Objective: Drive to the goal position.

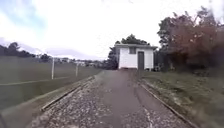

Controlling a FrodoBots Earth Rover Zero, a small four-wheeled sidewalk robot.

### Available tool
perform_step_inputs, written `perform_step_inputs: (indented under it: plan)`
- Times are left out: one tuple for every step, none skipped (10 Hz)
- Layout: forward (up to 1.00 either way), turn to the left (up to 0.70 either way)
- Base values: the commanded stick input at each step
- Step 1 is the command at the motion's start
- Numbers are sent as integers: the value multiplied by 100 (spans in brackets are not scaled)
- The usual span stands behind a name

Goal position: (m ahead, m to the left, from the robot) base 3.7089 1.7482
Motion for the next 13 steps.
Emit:
perform_step_inputs:
  plan:
    - [60,-8]
    - [60,-11]
    - [60,-2]
    - [60,1]
    - [60,-1]
    - [60,-11]
    - [60,-14]
    - [60,-14]
    - [60,-14]
    - [60,-14]
    - [60,-14]
    - [60,-14]
    - [60,-11]
